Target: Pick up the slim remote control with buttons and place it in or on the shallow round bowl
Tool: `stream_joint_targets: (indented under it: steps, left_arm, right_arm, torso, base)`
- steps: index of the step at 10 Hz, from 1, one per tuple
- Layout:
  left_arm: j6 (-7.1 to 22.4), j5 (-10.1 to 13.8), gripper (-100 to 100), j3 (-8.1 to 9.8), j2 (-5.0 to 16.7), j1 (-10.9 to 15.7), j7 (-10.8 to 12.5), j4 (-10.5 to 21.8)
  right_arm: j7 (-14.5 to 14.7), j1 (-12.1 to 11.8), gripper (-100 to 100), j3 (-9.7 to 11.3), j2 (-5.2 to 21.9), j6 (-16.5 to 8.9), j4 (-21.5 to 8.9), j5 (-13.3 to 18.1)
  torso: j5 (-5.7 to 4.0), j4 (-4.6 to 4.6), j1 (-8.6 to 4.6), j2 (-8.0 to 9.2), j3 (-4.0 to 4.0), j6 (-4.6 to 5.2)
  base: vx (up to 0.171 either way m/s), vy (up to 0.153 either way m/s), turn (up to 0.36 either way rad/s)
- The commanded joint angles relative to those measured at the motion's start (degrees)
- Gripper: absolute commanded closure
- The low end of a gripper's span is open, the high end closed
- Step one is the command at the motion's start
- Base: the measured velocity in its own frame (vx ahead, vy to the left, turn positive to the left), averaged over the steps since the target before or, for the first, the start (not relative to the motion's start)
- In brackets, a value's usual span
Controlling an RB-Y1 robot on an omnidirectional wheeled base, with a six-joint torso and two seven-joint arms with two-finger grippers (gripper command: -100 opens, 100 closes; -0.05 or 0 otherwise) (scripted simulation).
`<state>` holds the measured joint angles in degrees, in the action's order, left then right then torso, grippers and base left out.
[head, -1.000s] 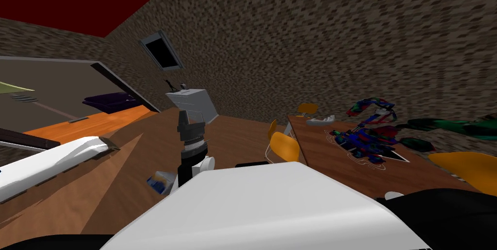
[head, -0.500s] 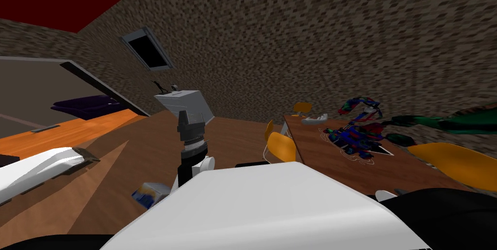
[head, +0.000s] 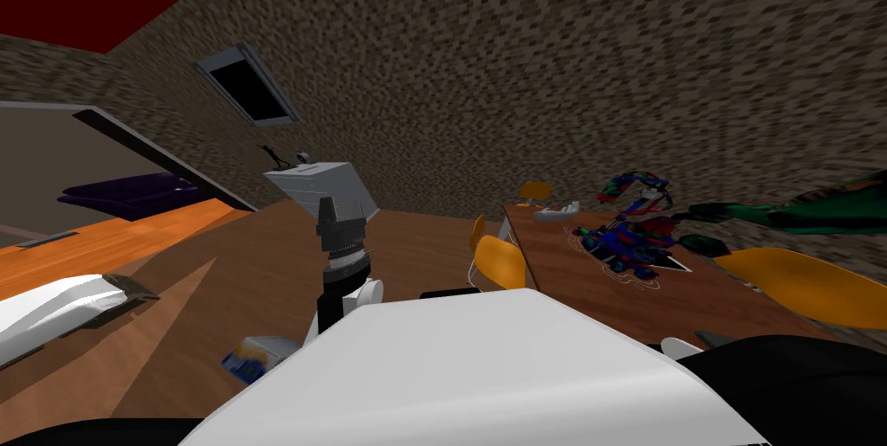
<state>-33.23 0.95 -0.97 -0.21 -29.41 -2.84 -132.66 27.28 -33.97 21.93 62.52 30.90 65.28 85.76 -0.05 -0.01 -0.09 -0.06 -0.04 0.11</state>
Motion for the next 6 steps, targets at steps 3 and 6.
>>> stream_joint_targets:
  steps: [3,6]
  left_arm:
    - [0.0,0.0,0,0.0,0.0,0.0,0.0,0.0]
    - [0.0,0.0,0,0.0,0.0,0.0,0.0,0.0]
  right_arm:
    - [0.01,-0.02,100,0.02,0.0,0.01,0.0,0.01]
    - [2.37,0.87,100,0.03,-0.23,1.17,-2.66,-2.41]
  torso:
    - [0.0,0.01,0.0,0.01,0.01,0.0]
    - [0.0,0.01,0.0,0.02,0.01,0.0]
  base:
    - [0.0,0.0,0.0]
    - [-0.005,0.007,0.045]
